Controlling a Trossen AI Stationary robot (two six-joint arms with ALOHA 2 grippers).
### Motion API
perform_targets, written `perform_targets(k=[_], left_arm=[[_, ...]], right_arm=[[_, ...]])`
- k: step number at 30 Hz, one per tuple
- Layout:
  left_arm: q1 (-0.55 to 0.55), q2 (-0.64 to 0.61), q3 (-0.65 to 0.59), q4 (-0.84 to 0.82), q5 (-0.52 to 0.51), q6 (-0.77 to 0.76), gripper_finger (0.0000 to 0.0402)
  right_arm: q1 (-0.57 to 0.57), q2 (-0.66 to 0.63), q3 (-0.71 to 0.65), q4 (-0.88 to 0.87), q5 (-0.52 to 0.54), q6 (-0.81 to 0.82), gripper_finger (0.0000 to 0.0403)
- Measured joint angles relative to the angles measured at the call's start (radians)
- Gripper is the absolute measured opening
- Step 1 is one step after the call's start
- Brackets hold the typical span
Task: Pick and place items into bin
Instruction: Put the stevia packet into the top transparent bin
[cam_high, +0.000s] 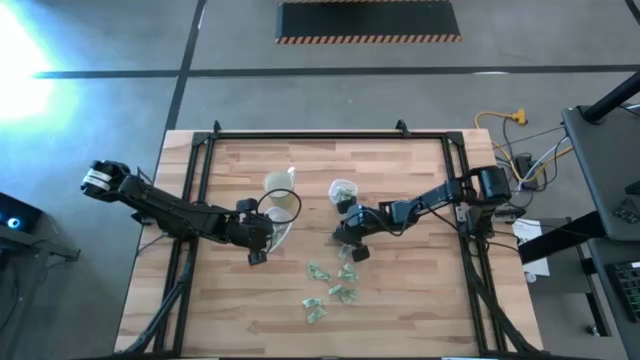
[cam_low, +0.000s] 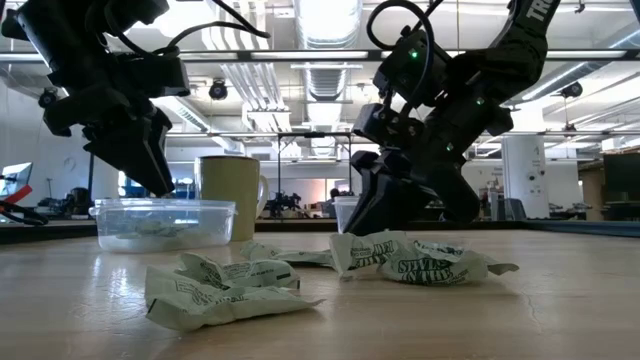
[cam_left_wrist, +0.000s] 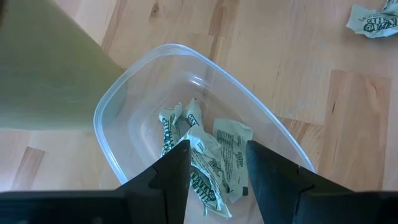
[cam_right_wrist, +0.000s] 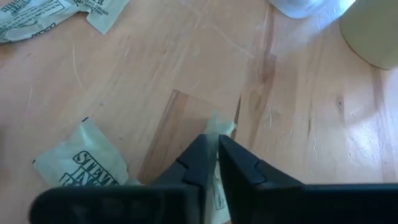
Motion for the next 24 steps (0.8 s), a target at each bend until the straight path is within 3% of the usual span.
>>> perform_targets(k=[18,24], left_arm=[[0.0,0.0,0.0,0.0,0.0,-0.001,0.0139],[0.0,0.0,-0.001,0.013,0.0,-0.001,0.0139]], right_arm=[[0.026,-0.005,0.039,-0.004,-0.002,-0.072,0.0008],[0.026,-0.047,0.088,-0.104,0.049,-0.093,0.0008]])
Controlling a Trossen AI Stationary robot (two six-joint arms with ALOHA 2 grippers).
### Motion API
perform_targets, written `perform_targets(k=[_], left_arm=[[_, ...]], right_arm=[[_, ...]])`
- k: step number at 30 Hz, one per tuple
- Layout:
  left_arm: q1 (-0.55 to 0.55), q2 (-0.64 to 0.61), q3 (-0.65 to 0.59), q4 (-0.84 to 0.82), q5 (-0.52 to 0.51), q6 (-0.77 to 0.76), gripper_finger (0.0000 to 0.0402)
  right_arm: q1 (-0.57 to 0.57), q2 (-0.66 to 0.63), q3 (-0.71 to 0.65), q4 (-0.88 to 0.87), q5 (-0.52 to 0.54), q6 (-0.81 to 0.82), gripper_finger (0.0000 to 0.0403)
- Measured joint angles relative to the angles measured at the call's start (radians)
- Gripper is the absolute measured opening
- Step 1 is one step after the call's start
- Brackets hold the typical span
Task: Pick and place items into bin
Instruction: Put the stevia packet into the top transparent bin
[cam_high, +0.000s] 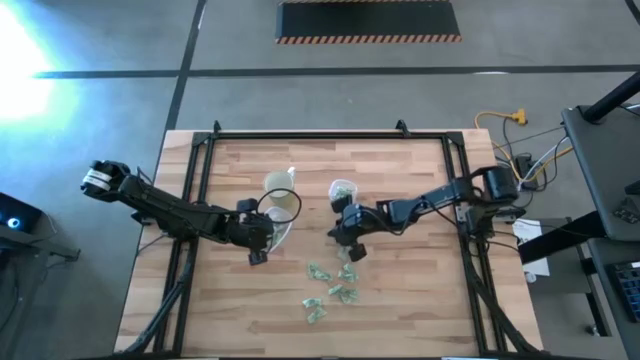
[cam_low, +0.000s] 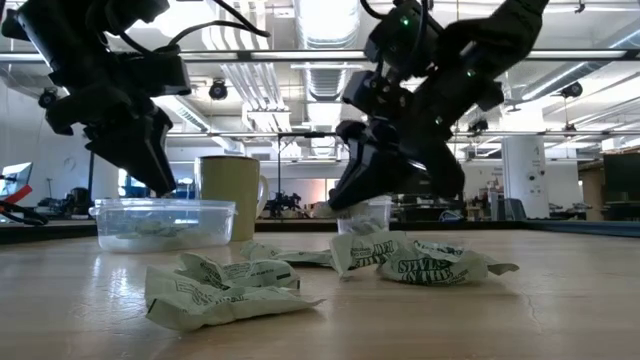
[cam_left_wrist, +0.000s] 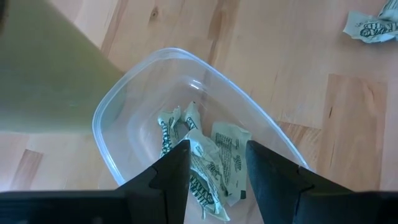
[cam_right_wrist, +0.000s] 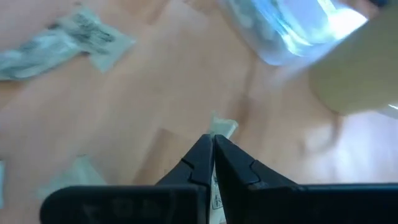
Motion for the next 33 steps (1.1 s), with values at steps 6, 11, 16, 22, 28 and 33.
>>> perform_targets(k=[6,11,16,22,28,33], left_arm=[[0.0,0.0,-0.002,0.021,0.0,-0.002,0.0139],[0.0,0.0,-0.004,0.036,0.0,-0.002,0.0139],[0.0,0.0,-0.004,0.038,0.0,-0.001,0.0139],[0.0,0.0,-0.004,0.038,0.0,0.0,0.0139],[0.0,0.0,-0.004,0.038,0.0,0.0,0.0139],[0.0,0.0,-0.004,0.038,0.0,0.0,0.0139]], right_arm=[[0.0,-0.037,0.024,-0.059,0.13,-0.019,0.0008],[0.0,-0.068,0.022,-0.068,0.219,-0.049,0.0008],[-0.013,-0.092,0.02,-0.096,0.342,-0.069,0.0008],[-0.073,-0.095,0.01,-0.127,0.363,-0.023,0.0008],[-0.11,-0.095,-0.009,-0.128,0.363,0.011,0.0008],[-0.091,-0.099,-0.008,-0.121,0.362,0.003,0.0008]])
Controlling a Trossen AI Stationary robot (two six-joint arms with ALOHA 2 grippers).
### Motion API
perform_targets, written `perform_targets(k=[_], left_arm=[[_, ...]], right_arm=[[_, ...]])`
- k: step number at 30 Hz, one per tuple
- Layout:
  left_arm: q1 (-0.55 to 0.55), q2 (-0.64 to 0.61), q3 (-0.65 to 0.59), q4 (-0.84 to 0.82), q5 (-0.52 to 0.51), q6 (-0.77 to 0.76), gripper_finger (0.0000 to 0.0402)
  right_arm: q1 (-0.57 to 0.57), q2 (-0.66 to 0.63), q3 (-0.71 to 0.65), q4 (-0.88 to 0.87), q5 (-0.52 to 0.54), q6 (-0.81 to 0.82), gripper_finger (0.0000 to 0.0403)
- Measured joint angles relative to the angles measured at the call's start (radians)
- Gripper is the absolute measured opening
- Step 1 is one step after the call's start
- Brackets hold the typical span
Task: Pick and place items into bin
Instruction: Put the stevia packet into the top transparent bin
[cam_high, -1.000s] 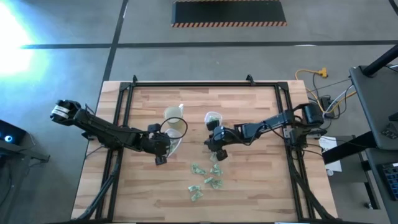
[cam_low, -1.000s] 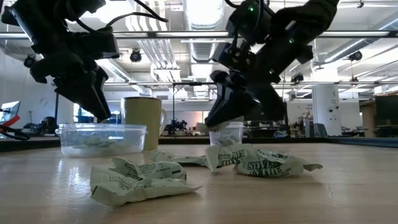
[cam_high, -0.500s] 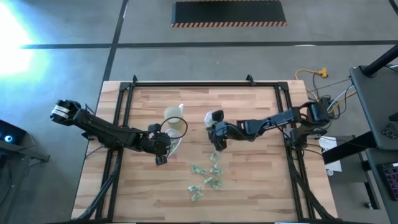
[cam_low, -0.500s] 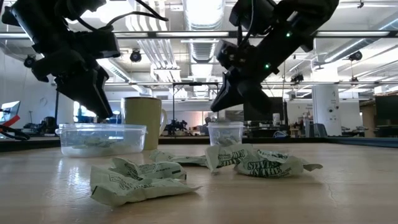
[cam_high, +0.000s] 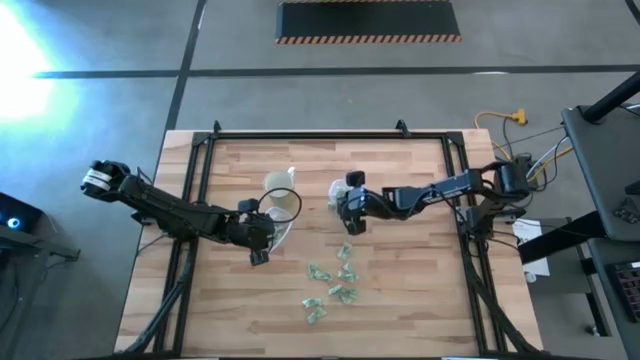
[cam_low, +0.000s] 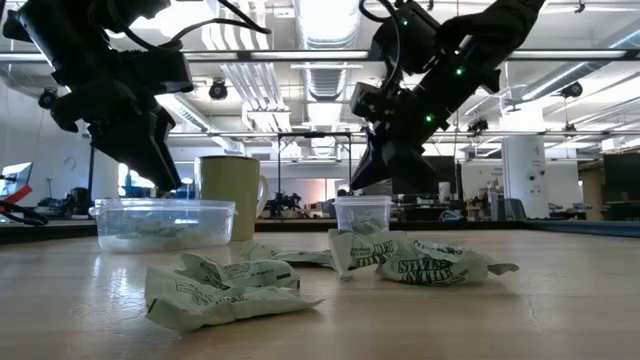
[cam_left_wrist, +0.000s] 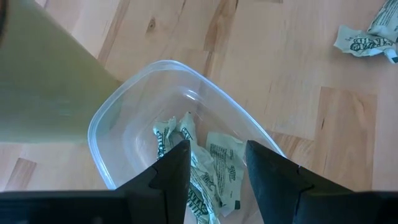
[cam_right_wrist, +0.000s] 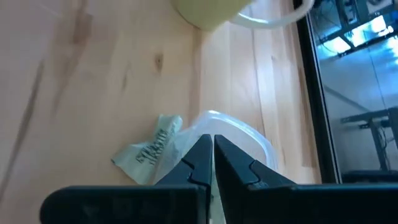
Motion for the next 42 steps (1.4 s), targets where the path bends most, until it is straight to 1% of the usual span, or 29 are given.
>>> perform_targets(k=[2,4,9,11,15,26,32,39,42], left_arm=[[0.0,0.0,0.0,0.001,0.0,0.0,0.0139],[0.0,0.0,0.0,0.001,0.0,0.0,0.0139],[0.0,0.0,0.0,0.001,0.0,0.0,0.0139],[0.0,0.0,0.0,0.002,0.0,0.0,0.0139],[0.0,0.0,0.0,0.005,0.0,0.0,0.0139],[0.0,0.0,0.0,0.018,0.0,0.0,0.0139],[0.0,0.0,0.0,0.024,0.0,0.002,0.0139],[0.0,0.0,0.0,0.027,0.0,0.003,0.0139],[0.0,0.0,0.0,0.027,0.0,0.003,0.0139]], right_arm=[[0.01,0.0,0.003,0.0,-0.008,-0.012,0.0008],[0.019,0.0,0.007,0.0,-0.039,-0.019,0.0008],[0.022,0.001,0.011,0.002,-0.208,-0.013,0.0008],[0.022,0.007,0.01,0.001,-0.243,0.006,0.0008],[0.019,0.022,-0.001,-0.008,-0.246,0.033,0.0008],[-0.007,0.075,-0.004,0.003,-0.235,0.037,0.0008],[-0.011,0.077,-0.004,0.005,-0.117,0.037,0.0008],[-0.022,0.083,-0.005,0.003,-0.102,0.048,0.0008],[-0.025,0.083,-0.005,0.005,-0.064,0.056,0.0008]])
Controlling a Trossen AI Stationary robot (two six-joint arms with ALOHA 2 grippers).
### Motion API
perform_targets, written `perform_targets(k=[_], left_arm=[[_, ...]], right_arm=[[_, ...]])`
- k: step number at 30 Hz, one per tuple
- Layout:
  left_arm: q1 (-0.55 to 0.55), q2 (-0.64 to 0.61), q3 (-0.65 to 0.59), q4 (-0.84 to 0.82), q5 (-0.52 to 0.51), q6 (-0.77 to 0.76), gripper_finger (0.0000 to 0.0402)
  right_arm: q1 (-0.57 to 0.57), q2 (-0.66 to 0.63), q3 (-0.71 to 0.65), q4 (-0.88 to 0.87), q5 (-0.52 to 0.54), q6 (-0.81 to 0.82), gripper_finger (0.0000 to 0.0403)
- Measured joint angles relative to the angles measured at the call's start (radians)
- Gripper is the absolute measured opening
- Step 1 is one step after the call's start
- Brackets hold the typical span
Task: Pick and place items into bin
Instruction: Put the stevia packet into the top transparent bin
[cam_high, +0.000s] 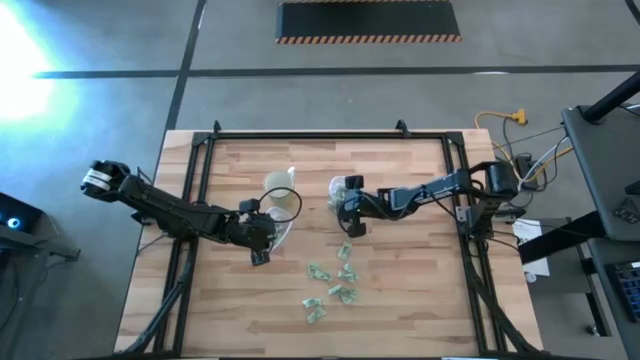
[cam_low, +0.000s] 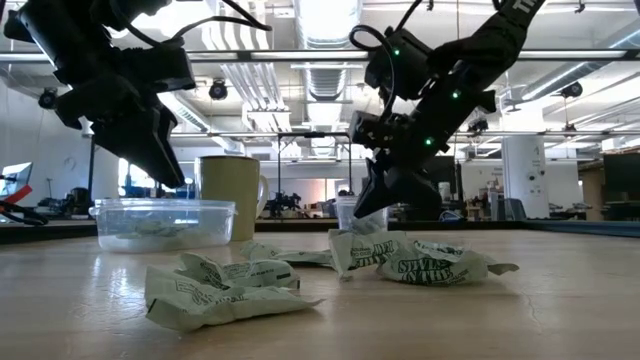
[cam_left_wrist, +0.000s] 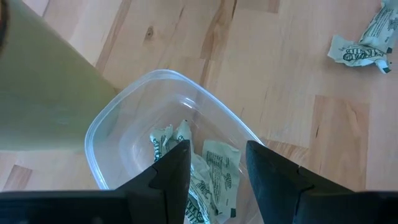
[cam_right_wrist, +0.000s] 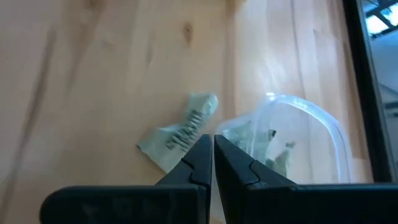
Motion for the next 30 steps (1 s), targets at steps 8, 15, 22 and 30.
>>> perform_targets(k=[8,15,22,30], left_arm=[[0.0,0.0,0.0,0.001,0.0,0.0,0.0139],[0.0,0.0,0.0,0.005,0.0,0.0,0.0139],[0.0,0.0,0.0,0.005,-0.001,0.0,0.0139],[0.0,0.0,0.0,0.007,-0.003,0.0,0.0139]], right_arm=[[-0.004,0.0,0.0,0.001,-0.028,0.014,0.0008],[-0.008,0.0,0.0,0.002,-0.15,0.034,0.0017],[-0.008,0.0,-0.001,-0.003,-0.15,0.06,0.0067],[-0.008,0.0,-0.001,-0.012,-0.199,0.079,0.0104]])
